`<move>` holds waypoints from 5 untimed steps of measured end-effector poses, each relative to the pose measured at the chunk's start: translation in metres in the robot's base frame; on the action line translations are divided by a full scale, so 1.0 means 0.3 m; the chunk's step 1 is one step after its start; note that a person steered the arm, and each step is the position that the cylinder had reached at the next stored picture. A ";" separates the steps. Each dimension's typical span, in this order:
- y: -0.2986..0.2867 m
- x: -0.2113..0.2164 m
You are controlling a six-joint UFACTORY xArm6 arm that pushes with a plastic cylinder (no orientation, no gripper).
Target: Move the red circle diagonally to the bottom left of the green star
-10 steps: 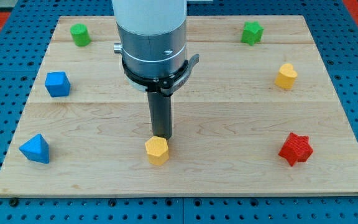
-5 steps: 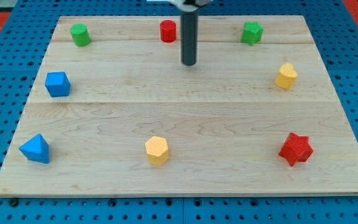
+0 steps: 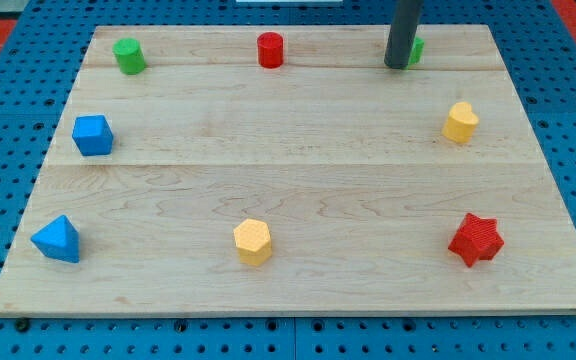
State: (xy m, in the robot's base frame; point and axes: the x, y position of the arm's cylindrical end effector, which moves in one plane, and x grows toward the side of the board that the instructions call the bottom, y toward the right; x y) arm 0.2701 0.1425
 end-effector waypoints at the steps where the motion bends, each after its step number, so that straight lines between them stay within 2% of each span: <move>1: -0.060 0.022; 2: -0.254 0.028; 4: -0.169 0.046; 5: -0.327 0.084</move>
State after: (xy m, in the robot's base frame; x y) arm 0.2952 0.0445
